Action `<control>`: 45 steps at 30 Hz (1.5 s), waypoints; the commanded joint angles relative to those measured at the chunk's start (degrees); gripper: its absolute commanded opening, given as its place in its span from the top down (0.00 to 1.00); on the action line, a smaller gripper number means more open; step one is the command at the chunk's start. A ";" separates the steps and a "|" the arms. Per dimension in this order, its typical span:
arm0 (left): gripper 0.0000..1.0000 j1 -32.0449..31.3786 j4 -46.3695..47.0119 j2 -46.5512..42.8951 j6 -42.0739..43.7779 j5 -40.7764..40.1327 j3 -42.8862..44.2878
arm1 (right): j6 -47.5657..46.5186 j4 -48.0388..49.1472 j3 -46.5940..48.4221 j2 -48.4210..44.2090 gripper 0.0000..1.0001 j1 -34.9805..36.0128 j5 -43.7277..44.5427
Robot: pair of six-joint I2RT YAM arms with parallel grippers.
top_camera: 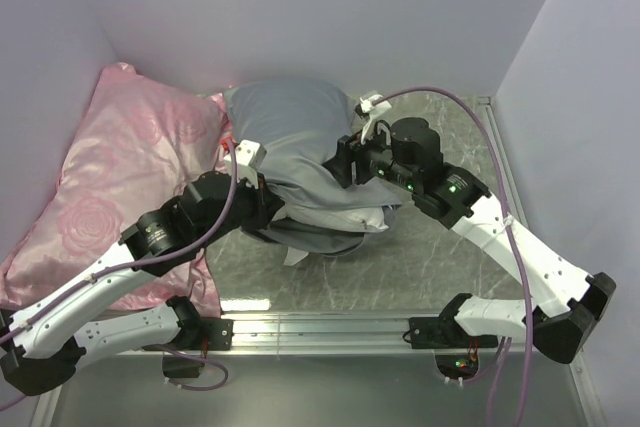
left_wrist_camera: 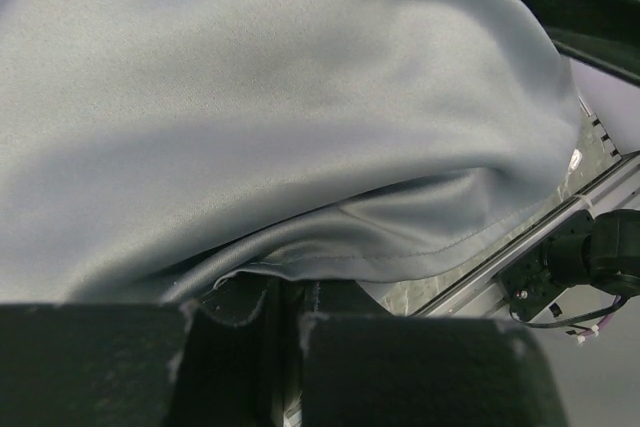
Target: Remove the pillowcase from the pillow
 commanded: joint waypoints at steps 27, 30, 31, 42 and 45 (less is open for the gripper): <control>0.99 0.08 2.84 -2.64 -2.27 2.07 -1.46 | -0.06 2.12 4.04 0.60 0.27 1.55 -2.94; 1.00 0.00 2.49 -2.56 -2.18 1.90 -1.20 | -0.49 3.89 1.13 -3.18 0.25 1.64 -6.21; 0.99 0.08 2.23 -2.55 -2.09 1.81 -1.11 | -1.37 3.55 0.07 -3.98 0.25 1.55 -7.35; 0.99 0.00 2.75 -2.12 -2.09 1.98 -0.94 | -4.19 -0.59 1.91 -0.38 0.32 2.08 -6.92; 0.99 0.08 3.02 -2.03 -2.18 2.16 -1.29 | -3.93 0.03 2.69 -0.29 0.53 2.16 -6.58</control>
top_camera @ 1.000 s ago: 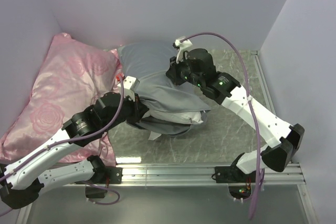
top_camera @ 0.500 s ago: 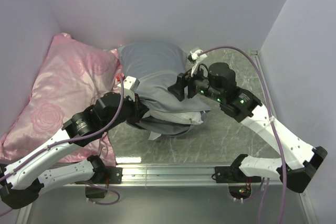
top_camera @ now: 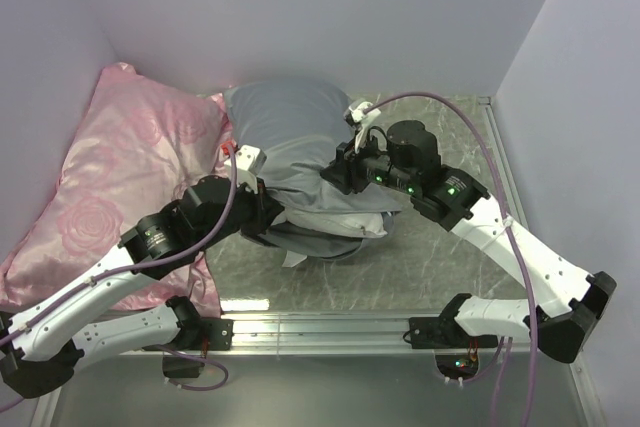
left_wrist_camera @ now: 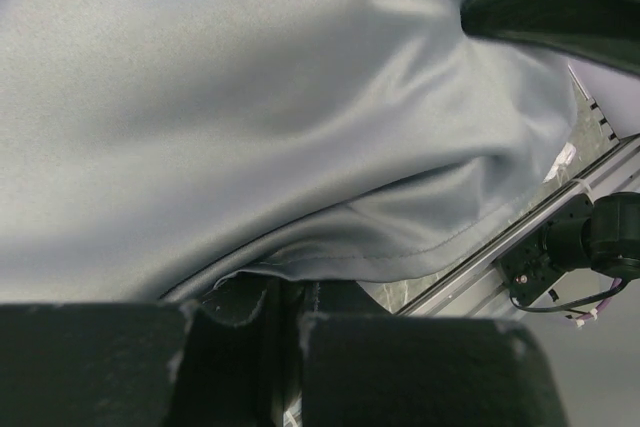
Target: Remove the pillowcase from the pillow
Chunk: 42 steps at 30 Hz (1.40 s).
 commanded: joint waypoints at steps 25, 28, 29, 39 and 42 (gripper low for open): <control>0.99 -6.15 4.03 -4.23 -0.40 10.23 -2.67 | 10.29 -2.77 28.77 33.02 1.00 -4.76 28.40; 0.99 -7.39 4.29 -5.81 -0.32 9.53 -1.70 | 12.84 0.30 24.47 33.75 1.00 -9.07 25.33; 0.99 -7.47 4.64 -6.34 -0.49 9.44 -0.91 | 13.45 2.23 21.67 33.48 1.00 -10.64 24.97; 0.99 -7.47 10.00 -0.83 3.63 5.40 21.22 | 16.27 7.26 13.91 19.44 0.96 -11.62 20.57; 0.99 -7.47 9.92 5.42 6.97 4.09 33.34 | 16.19 6.12 15.31 15.57 0.96 -11.63 20.84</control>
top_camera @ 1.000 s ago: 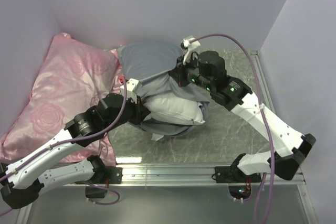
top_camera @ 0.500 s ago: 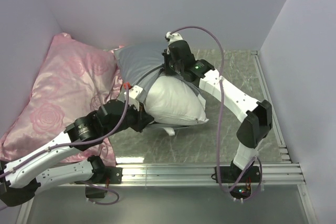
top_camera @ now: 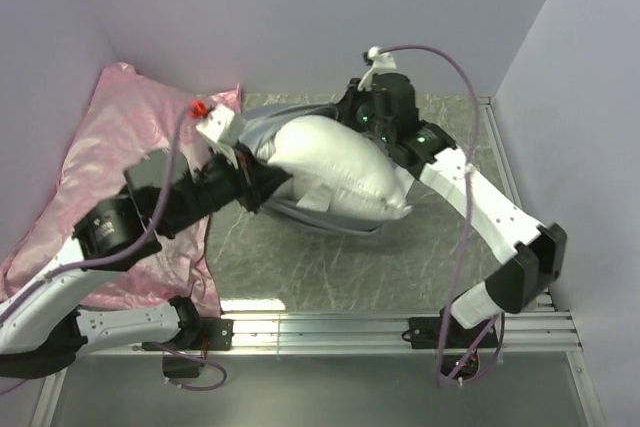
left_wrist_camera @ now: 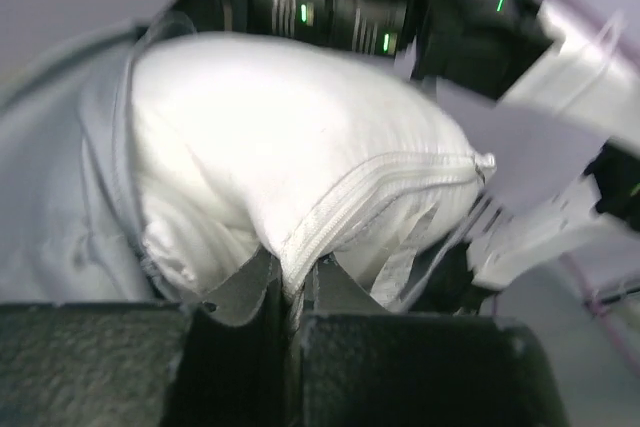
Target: Remove the pillowcase from the pillow
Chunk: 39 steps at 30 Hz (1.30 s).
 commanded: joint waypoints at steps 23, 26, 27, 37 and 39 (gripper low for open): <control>1.00 16.24 4.35 27.79 -0.66 -11.03 32.94 | 1.16 -15.44 27.03 2.97 0.31 -10.27 1.71; 1.00 17.56 3.54 31.31 -1.63 -9.36 36.56 | 1.68 -17.31 32.16 2.29 0.27 -11.67 3.38; 1.00 18.00 3.63 31.75 -1.80 -9.09 36.82 | 1.77 -16.61 31.72 1.23 0.26 -11.94 3.73; 1.00 23.89 0.20 39.04 -4.09 -4.08 41.92 | 5.99 -4.40 14.35 -16.43 0.20 -14.57 6.11; 1.00 25.03 0.11 39.84 -4.35 -3.03 42.10 | 6.25 -3.68 11.69 -20.74 0.20 -14.49 6.03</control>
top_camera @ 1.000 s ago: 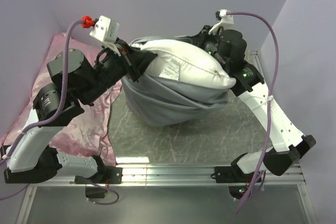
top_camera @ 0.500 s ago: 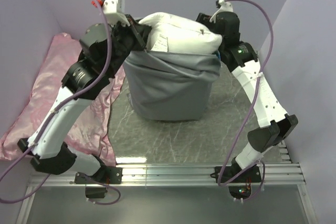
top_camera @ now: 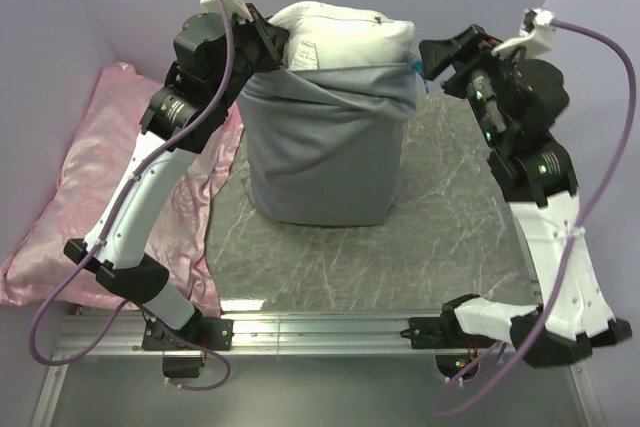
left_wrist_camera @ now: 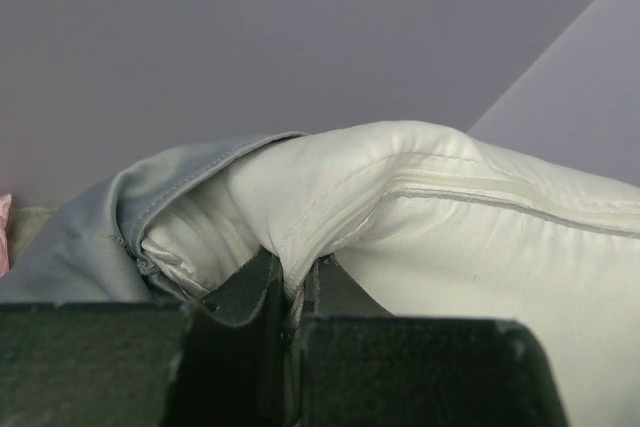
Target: Remove the pillowcase from the pillow
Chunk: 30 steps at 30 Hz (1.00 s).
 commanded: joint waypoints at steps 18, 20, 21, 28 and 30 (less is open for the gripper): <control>1.00 2.09 0.22 1.98 -1.42 4.92 -4.24 | 6.78 10.53 -21.78 -5.20 0.19 26.85 12.34; 0.99 2.17 0.22 1.72 -1.25 5.36 -4.07 | 7.22 9.55 -20.81 -1.95 0.24 27.91 14.98; 0.99 2.09 0.14 1.55 -1.16 5.36 -4.06 | 7.40 9.37 -21.24 -1.42 0.29 28.17 15.60; 1.00 3.40 -4.07 4.52 -0.02 4.66 3.75 | 10.38 12.63 -36.43 -6.24 0.98 30.63 17.54; 1.00 4.46 -4.69 5.49 -0.28 4.92 6.39 | 11.35 13.06 -42.75 -7.99 1.00 30.99 18.07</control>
